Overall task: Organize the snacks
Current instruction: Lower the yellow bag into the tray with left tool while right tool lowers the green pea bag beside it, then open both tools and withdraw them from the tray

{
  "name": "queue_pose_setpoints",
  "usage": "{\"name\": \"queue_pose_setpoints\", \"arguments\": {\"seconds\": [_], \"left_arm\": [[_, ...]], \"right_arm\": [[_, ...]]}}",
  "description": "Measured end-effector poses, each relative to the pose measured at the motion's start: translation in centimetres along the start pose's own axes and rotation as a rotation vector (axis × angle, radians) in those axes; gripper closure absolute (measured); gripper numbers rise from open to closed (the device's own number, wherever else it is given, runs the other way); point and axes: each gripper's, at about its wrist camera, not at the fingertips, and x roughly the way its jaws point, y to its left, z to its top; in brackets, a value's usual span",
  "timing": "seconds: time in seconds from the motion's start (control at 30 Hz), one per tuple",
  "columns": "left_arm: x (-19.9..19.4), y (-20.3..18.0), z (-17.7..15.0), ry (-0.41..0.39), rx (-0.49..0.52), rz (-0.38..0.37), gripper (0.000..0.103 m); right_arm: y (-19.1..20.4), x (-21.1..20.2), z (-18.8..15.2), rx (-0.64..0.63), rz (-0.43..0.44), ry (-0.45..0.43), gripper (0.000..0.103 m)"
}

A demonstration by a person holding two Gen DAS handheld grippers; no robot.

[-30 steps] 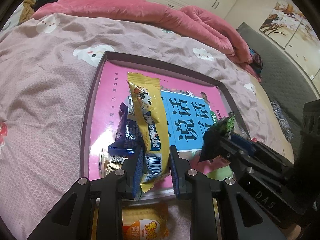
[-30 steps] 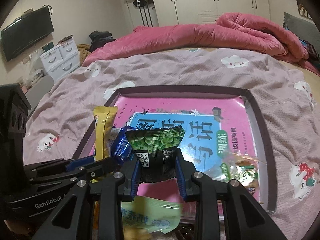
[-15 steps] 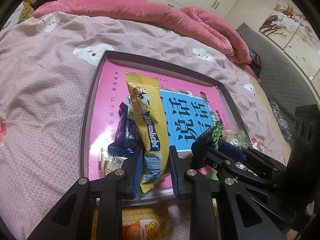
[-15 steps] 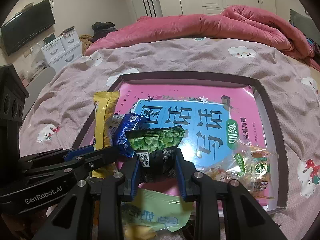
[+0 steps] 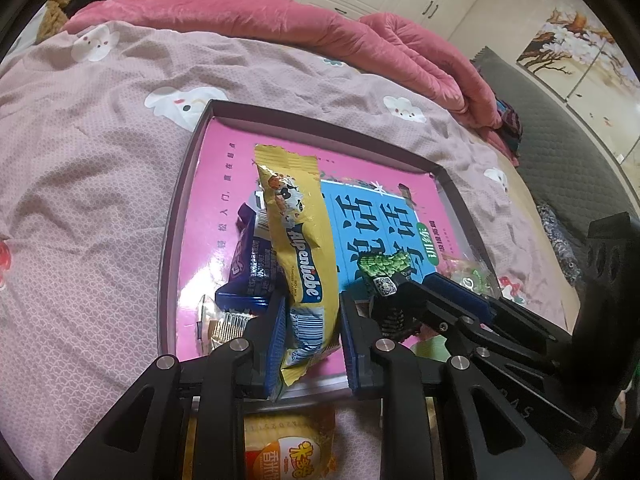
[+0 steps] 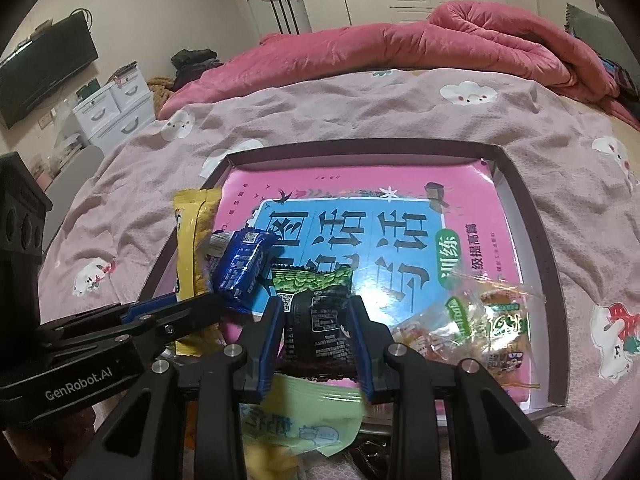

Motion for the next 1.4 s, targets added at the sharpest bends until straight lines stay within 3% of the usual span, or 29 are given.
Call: {"name": "queue_pose_setpoints", "arguments": {"seconds": [0.4,0.77,1.4], "left_arm": [[-0.2,-0.1,0.0,-0.001,0.003,-0.007,0.071],[-1.1,-0.2,0.0,-0.008,0.004,-0.013,0.058],[-3.6,-0.6,-0.3,-0.038,0.028,0.008,0.039]], "right_arm": [[-0.4,-1.0,0.1,0.026,0.005,-0.017,0.067],[-0.4,-1.7,-0.2,0.031,0.0,-0.023,0.066],[-0.6,-3.3,-0.5,0.039,0.006,-0.057,0.051]]}}
